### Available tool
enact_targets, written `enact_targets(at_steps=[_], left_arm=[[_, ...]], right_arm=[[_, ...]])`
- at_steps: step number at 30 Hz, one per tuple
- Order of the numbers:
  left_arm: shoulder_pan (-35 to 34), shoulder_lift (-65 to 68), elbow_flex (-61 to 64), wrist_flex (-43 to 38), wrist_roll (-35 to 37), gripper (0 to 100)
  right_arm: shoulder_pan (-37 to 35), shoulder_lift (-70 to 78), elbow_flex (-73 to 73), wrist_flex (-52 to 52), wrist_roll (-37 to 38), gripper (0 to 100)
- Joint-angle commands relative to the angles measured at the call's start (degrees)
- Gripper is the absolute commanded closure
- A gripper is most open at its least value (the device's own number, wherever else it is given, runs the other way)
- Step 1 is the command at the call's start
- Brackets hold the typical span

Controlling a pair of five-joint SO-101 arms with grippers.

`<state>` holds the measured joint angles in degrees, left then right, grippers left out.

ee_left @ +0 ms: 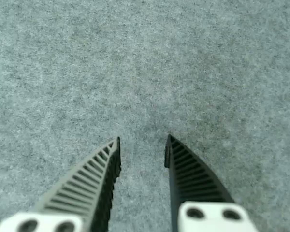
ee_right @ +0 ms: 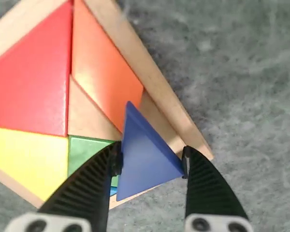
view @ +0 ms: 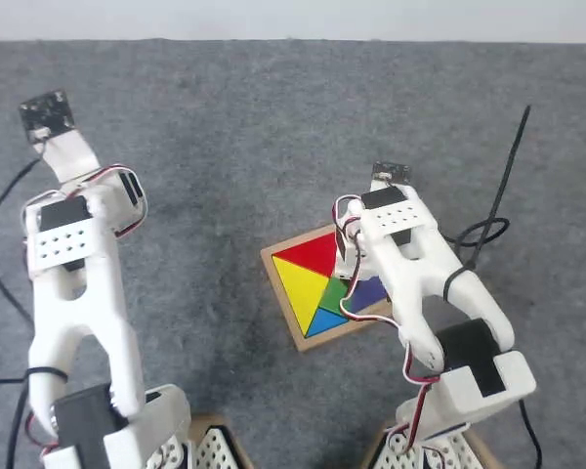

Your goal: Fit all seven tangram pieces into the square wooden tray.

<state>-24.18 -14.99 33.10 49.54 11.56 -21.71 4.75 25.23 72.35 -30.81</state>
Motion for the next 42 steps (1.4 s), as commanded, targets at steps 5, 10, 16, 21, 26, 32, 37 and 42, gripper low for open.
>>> enact_targets(at_steps=[5, 10, 16, 21, 26, 32, 37, 42], left_arm=[[0.4, -0.3, -2.0, -1.2, 0.1, 85], [0.4, -0.3, -2.0, -1.2, 0.1, 85], [0.4, -0.3, -2.0, -1.2, 0.1, 85], [0.4, -0.3, -2.0, -1.2, 0.1, 85], [0.3, -0.3, -2.0, -1.2, 0.1, 85], [0.4, -0.3, -2.0, -1.1, 0.1, 85], [0.4, -0.3, -2.0, -1.1, 0.1, 85], [0.4, -0.3, -2.0, -1.1, 0.1, 85]], right_arm=[[1.1, -0.2, -0.2, 1.0, -4.0, 89.0], [1.9, -0.1, -0.2, 1.0, -2.6, 88.9], [2.0, -0.1, 0.5, 1.1, 0.1, 84.9], [1.9, -0.1, 1.0, 1.0, 0.1, 83.3], [2.0, -0.1, 1.0, 1.0, 1.7, 83.3], [2.0, -0.1, 1.1, 0.6, 2.4, 79.7], [2.0, -0.1, 1.1, 0.7, 2.3, 71.5], [1.9, -0.1, 1.1, 0.6, 2.3, 71.3]])
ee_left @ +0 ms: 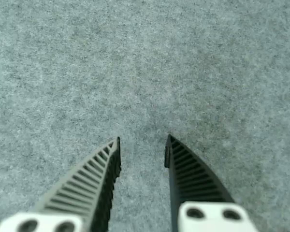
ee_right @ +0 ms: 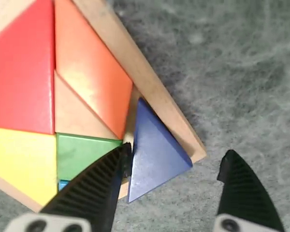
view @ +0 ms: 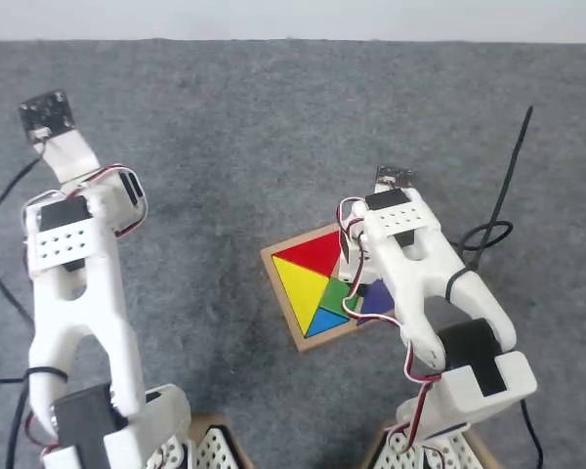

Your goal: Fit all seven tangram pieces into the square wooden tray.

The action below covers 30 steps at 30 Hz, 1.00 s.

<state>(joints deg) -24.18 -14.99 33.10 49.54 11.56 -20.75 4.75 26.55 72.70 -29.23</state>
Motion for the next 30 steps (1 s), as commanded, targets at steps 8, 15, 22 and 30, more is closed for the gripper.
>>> enact_targets(at_steps=[8, 15, 22, 30], left_arm=[[0.4, -0.3, -2.0, -1.1, 0.1, 85], [0.4, -0.3, -2.0, -1.1, 0.1, 85], [0.4, -0.3, -2.0, -1.1, 0.1, 85], [1.0, -0.3, -2.0, -1.1, 0.1, 85]], right_arm=[[5.1, -1.6, -0.6, 0.7, 0.8, 71.3], [5.5, -11.3, 3.3, -1.1, 0.9, 71.3], [5.7, -19.6, 9.9, -1.1, 5.2, 71.3], [5.3, -14.3, 12.6, -2.3, 7.9, 71.3]])
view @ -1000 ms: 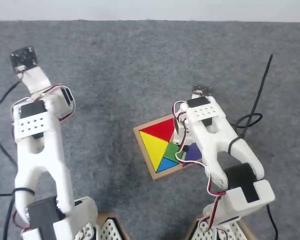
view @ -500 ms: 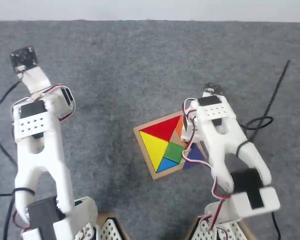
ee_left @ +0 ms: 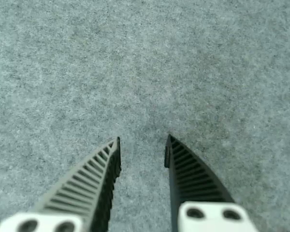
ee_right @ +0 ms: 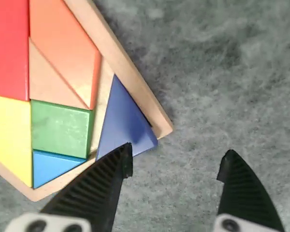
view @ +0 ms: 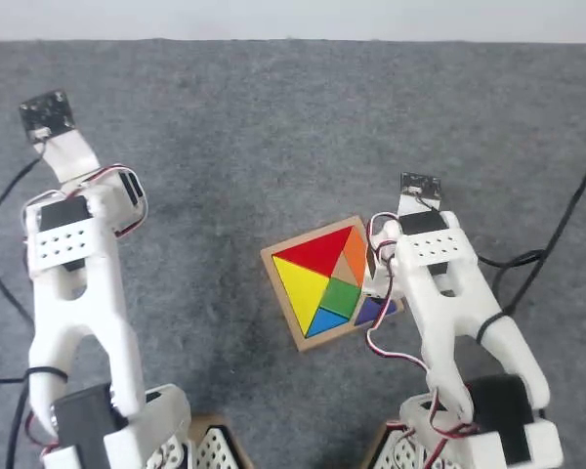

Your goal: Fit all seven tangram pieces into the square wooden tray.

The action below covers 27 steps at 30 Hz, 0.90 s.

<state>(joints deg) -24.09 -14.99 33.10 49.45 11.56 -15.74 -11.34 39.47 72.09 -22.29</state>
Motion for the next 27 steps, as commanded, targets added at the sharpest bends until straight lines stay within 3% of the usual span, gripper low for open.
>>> enact_targets(at_steps=[1, 17, 24, 27], left_arm=[[0.9, -0.3, -2.0, -1.1, 0.1, 85], [1.0, -0.3, -1.9, -1.1, 0.0, 85], [4.6, -2.3, -1.4, 1.8, -1.3, 85], [6.9, -7.6, 1.4, 2.7, -3.1, 85]], right_arm=[[0.3, 3.5, -0.4, -2.6, 1.0, 71.3], [0.7, 8.6, -7.2, -4.8, 1.0, 71.4], [0.7, -8.8, 0.7, -4.8, 1.0, 72.3], [0.7, -20.3, 6.5, -4.8, 1.4, 80.9]])
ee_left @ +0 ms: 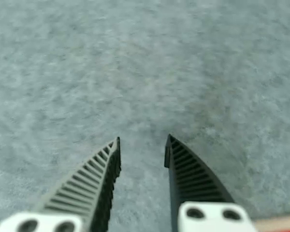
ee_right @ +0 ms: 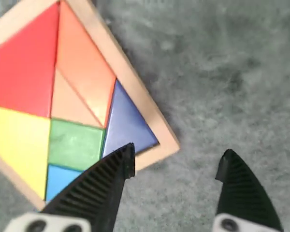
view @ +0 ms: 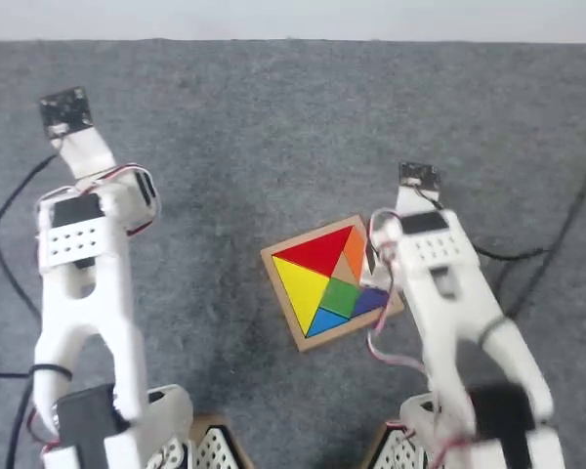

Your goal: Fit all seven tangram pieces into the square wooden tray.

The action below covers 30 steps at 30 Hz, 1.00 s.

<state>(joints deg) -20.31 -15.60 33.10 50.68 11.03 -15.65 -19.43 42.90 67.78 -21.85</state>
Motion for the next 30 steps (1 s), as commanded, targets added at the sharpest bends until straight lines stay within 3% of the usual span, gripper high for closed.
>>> enact_targets(at_steps=[1, 7, 11, 18, 26, 30], left_arm=[[3.5, -9.6, 2.9, 1.2, -3.2, 85], [7.9, -22.1, 11.4, 0.4, -9.4, 85], [9.8, -27.3, 17.4, 0.1, -11.4, 85], [10.0, -36.0, 26.1, -0.6, -11.6, 85], [10.0, -50.5, 44.4, -10.7, -15.4, 85], [10.0, -56.4, 49.3, -11.9, -15.6, 85]], right_arm=[[0.7, -15.6, 4.8, -0.6, 2.1, 84.2], [1.2, -30.8, 13.5, -0.5, 10.8, 92.2], [5.9, -38.3, 17.2, -0.4, 16.9, 99.0], [12.8, -50.9, 26.4, -0.6, 21.5, 99.1], [13.0, -67.9, 40.6, -0.4, 25.1, 99.1], [13.0, -77.1, 47.1, 0.3, 25.1, 99.0]])
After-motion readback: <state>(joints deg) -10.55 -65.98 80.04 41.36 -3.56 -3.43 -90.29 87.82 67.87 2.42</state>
